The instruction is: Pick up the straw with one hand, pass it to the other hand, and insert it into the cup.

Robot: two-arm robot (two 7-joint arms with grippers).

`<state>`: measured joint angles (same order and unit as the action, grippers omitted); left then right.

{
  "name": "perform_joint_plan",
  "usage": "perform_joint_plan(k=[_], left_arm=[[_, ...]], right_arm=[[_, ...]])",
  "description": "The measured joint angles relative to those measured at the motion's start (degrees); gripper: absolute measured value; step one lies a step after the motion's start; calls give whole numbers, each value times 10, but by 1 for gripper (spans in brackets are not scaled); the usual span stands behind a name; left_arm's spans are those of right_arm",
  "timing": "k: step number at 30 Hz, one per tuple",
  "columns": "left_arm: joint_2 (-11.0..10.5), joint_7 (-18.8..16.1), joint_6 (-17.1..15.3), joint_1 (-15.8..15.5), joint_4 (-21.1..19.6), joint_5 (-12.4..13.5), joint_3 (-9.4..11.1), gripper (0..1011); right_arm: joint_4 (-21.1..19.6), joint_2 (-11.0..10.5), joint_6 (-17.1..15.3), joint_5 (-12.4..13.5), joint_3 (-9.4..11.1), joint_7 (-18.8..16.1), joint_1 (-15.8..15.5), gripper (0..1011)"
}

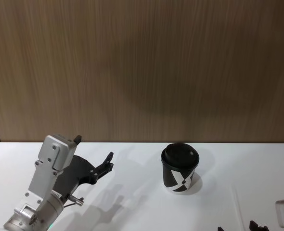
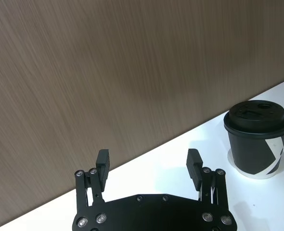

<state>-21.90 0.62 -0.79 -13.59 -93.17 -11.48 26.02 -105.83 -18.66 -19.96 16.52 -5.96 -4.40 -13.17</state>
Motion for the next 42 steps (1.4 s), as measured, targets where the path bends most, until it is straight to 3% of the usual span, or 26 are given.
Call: perform_joint_plan(k=[15,21,42], left_arm=[[0,0,0,0,0,0,0,1003],[0,0,0,0,0,0,0,1002],[0,0,0,0,0,0,0,1003]], right_arm=[[-3,4,-17,1,4,-7,1,992],[-4,5,-20,1,4,-9,1,861],[-5,6,-24,1,5,-11,1,188]])
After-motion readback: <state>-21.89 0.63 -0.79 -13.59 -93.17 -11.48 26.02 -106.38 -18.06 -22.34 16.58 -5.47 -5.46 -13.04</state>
